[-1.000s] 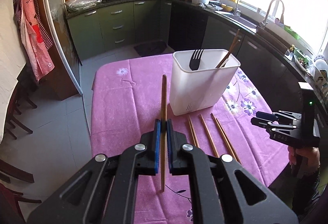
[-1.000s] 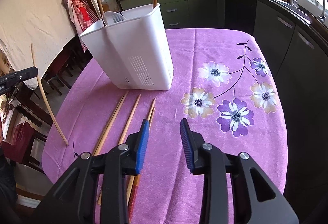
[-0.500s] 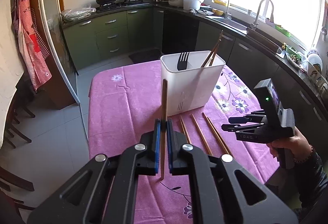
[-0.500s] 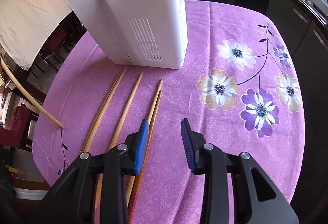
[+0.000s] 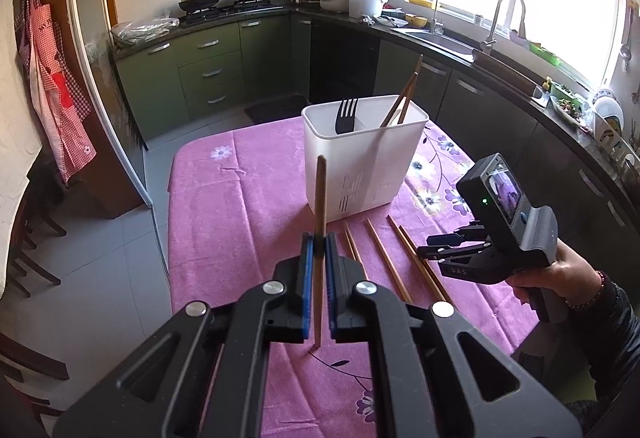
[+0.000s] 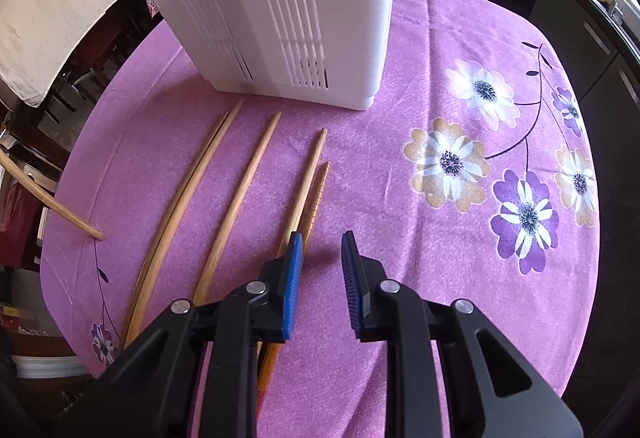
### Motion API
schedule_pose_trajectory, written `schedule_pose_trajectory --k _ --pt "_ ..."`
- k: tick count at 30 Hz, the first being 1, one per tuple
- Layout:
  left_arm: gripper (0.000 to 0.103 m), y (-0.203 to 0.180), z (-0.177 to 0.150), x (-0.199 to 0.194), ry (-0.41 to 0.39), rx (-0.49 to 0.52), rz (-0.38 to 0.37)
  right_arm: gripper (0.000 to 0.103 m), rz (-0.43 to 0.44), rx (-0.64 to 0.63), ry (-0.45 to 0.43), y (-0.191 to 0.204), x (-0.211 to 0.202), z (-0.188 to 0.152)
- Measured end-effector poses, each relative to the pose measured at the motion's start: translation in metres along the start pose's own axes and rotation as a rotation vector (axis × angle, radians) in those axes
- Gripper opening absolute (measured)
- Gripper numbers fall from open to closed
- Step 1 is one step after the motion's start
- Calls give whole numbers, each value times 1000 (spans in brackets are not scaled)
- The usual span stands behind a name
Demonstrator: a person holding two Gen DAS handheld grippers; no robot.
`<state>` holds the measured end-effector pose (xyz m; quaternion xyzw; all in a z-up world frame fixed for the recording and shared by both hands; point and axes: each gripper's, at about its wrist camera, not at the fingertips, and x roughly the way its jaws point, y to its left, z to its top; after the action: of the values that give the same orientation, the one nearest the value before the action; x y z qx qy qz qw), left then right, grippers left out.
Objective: Organize utensils
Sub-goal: 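Hold the chopstick upright with the left tool while the right tool grasps and lifts a wooden chopstick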
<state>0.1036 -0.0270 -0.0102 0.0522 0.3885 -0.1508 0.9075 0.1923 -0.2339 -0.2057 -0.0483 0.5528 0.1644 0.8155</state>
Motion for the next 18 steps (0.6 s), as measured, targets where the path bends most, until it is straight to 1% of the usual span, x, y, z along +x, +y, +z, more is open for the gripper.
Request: schedule_pose_trajectory --k 2,4,6,7,8,11,12,14,18 --pt "6 0 0 0 0 3 -1 21 -2 -15 15 4 3 1" --pt "6 -1 1 1 0 5 -3 21 -35 -42 15 14 7 3" --pt "6 -2 1 0 1 7 -2 20 -47 -52 14 18 9 6" --pt "6 -2 0 0 1 7 -2 13 -52 -55 9 20 10 7" --pt "6 -2 0 0 1 8 -2 9 -51 -57 6 21 11 8" --pt "6 -3 1 0 0 6 -2 6 -53 -52 -7 23 9 10" --pt "6 -3 0 0 -1 5 -2 6 -53 -48 -26 23 5 12" --pt "6 -3 0 0 -1 4 0 6 -20 -19 -81 19 -13 13" --pt "6 -3 -1 0 1 8 2 6 1 6 -245 13 -73 11"
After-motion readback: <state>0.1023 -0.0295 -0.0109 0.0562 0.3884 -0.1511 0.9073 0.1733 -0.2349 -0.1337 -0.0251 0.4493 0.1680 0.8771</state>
